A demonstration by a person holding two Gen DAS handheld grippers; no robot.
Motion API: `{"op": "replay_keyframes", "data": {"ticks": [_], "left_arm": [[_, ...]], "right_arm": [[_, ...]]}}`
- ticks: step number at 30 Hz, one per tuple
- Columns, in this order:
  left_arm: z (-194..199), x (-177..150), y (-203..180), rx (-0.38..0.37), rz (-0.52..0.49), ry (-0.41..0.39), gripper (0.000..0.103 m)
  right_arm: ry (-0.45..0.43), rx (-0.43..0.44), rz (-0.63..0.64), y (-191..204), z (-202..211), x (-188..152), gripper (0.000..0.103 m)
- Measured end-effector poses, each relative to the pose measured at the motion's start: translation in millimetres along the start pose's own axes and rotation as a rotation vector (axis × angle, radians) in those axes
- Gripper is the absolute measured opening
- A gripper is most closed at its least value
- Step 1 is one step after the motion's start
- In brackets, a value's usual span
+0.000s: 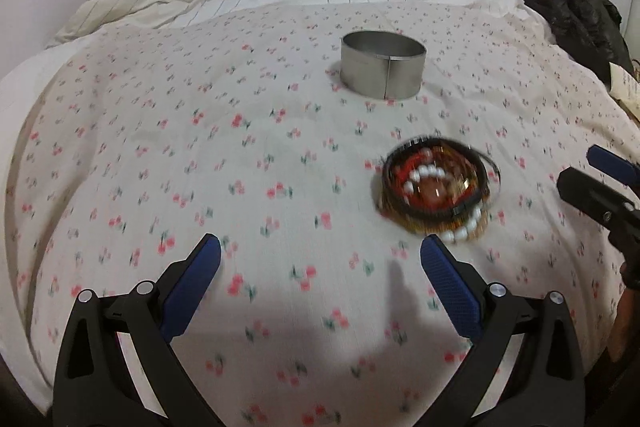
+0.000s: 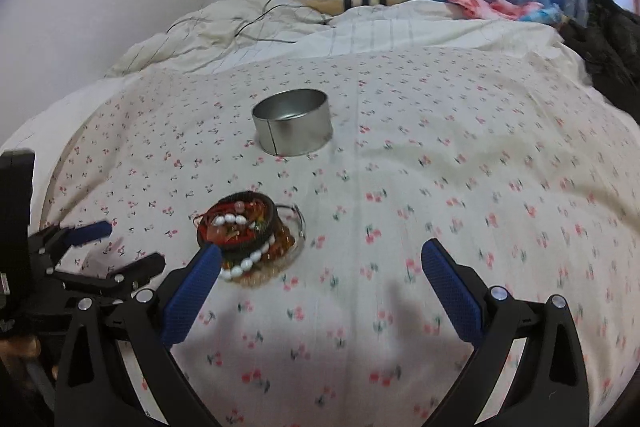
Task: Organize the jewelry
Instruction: 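Move the left tool to the bracelet pile and grasp the black leather bracelet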
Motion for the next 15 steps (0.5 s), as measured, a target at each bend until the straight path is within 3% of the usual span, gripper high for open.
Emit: {"op": "replay_keyframes", "data": {"ticks": [6, 13, 15], "left_arm": [[-13.8, 14.3, -7.4, -0.088, 0.011, 0.000, 0.097], [-25.8, 43.1, -21.4, -0.196, -0.003, -0.009, 0.097], [-32.6, 53.5, -24.4, -0.258, 0.020, 0.013, 0.097]], "right_arm": [[0.058, 0.031, 0.065, 8.8, -27.3, -2.5, 0.096], [0.024, 0.042, 0.126, 8.1, -33.0, 18.9, 0.096], [0.013, 0.047, 0.146, 6.0, -37.6, 30.8, 0.096]]}}
Point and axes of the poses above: each gripper's, at about its wrist camera, not at the fingertips, and z roughly against the way its jaws point, y to its left, x to its top, the point moved 8 cm from there along -z, roughly the way its jaws point, and after that the axes turned 8 degrees about -y, right-handed, at the moved point
